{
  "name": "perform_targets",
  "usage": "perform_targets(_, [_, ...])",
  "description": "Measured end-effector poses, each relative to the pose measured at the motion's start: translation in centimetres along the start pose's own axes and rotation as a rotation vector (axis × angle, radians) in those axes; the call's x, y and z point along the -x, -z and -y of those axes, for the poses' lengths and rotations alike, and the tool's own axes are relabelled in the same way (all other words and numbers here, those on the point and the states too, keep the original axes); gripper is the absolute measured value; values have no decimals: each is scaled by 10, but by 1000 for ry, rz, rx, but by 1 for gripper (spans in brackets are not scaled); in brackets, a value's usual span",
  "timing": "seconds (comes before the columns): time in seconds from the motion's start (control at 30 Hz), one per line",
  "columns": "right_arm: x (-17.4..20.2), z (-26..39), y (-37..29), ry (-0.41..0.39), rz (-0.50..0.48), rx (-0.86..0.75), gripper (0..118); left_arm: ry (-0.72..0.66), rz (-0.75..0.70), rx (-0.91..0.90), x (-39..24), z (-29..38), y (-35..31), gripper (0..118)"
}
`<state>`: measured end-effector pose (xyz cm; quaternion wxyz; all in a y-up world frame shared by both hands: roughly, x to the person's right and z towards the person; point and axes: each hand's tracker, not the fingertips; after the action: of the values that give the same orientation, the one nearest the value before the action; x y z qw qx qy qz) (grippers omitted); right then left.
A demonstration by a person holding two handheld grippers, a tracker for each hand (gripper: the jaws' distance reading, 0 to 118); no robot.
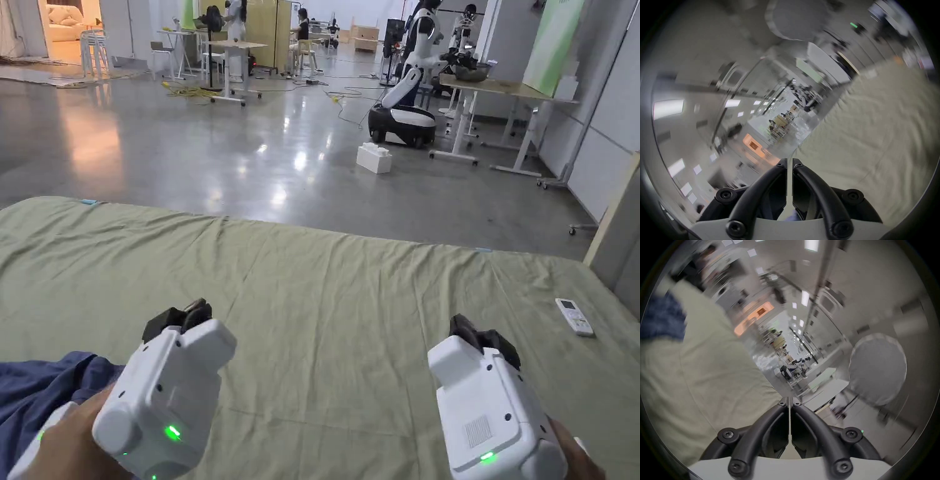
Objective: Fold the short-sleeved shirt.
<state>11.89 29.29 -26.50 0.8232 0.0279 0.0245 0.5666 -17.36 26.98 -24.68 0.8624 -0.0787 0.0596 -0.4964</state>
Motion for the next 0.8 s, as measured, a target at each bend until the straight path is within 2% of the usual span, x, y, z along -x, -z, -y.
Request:
perform_targets(0.07, [4, 1, -3, -46, -21, -20, 2, 81, 0, -12, -4, 2, 0, 6])
perform_targets(0.13, [10, 3, -4, -93, -26, -35, 2, 69, -11, -13, -3, 1, -1, 6])
perform_targets(0.17, [10, 3, -5, -56, -27, -23, 2, 52, -12, -11, 6, -13, -16, 6])
perform_targets(0.23, [9, 0, -5, 60, -35, -7, 2, -126, -17, -12, 13, -20, -22, 6])
perform_targets(0.27, [-11, -4, -17, 157, -24, 4, 2, -238, -13, -5, 18, -24, -24, 6])
perform_targets(0.33, [-23, -6, -22, 388, -7, 31, 2, -503, -33, 18, 33, -16, -13, 6])
perform_targets(0.43, [-28, 11, -4, 817, 7, 103, 2, -938, -2, -13, 54, -11, -17, 6])
perform_targets(0.53, [-13, 30, 10, 1168, -10, 223, 2, -1137, -30, -7, 44, 8, 3, 6])
perform_targets(0.63, [-16, 24, 0, 1203, 84, 185, 2, -1249, -1, 16, 42, 5, -2, 6])
perform_targets(0.73, [-17, 22, -2, 1215, 79, 189, 2, -1229, -9, 19, 37, 5, -6, 6])
perform_targets(0.8, [-17, 20, -4, 1185, 73, 181, 2, -1145, -1, 4, 39, 4, -6, 6])
